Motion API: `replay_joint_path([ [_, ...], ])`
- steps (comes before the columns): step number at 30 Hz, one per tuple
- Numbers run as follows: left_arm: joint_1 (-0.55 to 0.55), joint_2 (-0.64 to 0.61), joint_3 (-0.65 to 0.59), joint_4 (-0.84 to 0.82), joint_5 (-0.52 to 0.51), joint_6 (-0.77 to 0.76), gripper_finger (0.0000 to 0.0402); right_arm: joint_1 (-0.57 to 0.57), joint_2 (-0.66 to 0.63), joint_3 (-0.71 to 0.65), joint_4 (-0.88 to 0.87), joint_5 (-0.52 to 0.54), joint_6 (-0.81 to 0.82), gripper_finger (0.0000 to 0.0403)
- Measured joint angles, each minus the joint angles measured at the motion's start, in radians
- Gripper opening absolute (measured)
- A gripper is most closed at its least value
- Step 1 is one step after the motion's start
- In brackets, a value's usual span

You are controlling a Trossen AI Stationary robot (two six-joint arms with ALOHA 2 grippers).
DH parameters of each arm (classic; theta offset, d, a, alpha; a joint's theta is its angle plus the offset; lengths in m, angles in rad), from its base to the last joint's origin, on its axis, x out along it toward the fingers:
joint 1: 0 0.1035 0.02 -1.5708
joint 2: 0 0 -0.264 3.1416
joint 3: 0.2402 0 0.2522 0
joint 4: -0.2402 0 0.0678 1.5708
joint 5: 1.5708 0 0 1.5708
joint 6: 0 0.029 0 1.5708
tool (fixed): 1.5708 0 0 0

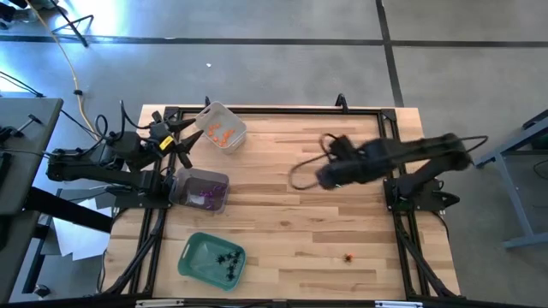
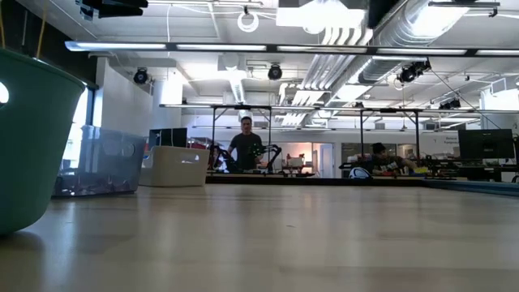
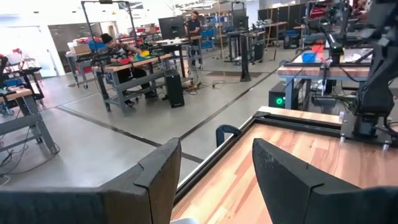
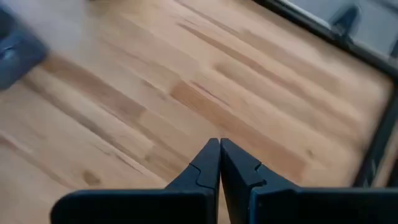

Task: Sort Halloween decoration
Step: Put the black spider into the green bin

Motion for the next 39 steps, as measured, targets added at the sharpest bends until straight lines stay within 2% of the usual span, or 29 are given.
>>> replay_joint_path([
  [3, 0.0, 0.0, 0.0, -0.001, 0.0, 0.0, 0.0186, 0.071, -0.083, -0.197, 0.012, -0.026, 0.218, 0.0006],
  [9, 0.0, 0.0, 0.0, 0.0, 0.0, 0.0, 0.0186, 0.186, -0.144, -0.542, 0.127, -0.234, 0.541, 0.0006],
  [14, 0.0, 0.0, 0.0, 0.0, 0.0, 0.0, 0.0186, 0.289, -0.148, -0.717, 0.459, -0.387, 0.67, 0.0006],
  [18, 0.0, 0.0, 0.0, 0.0, 0.0, 0.0, 0.0186, 0.374, -0.146, -0.821, 0.795, -0.387, 0.768, 0.0006],
  [22, 0.0, 0.0, 0.0, 0.0, 0.0, 0.0, 0.0186, 0.454, -0.132, -0.88, 0.944, -0.338, 0.9, 0.0006],
  [28, 0.0, 0.0, 0.0, 0.0, 0.0, 0.0, 0.0186, 0.529, -0.071, -0.864, 0.972, -0.442, 1.03, 0.0016],
  [33, 0.0, 0.0, 0.0, 0.0, 0.0, 0.0, 0.0186, 0.58, -0.04, -0.823, 0.995, -0.469, 1.078, 0.0056],
  [39, 0.0, 0.0, 0.0, 0.0, 0.0, 0.0, 0.0186, 0.587, 0.016, -0.791, 0.992, -0.469, 1.073, 0.011],
])
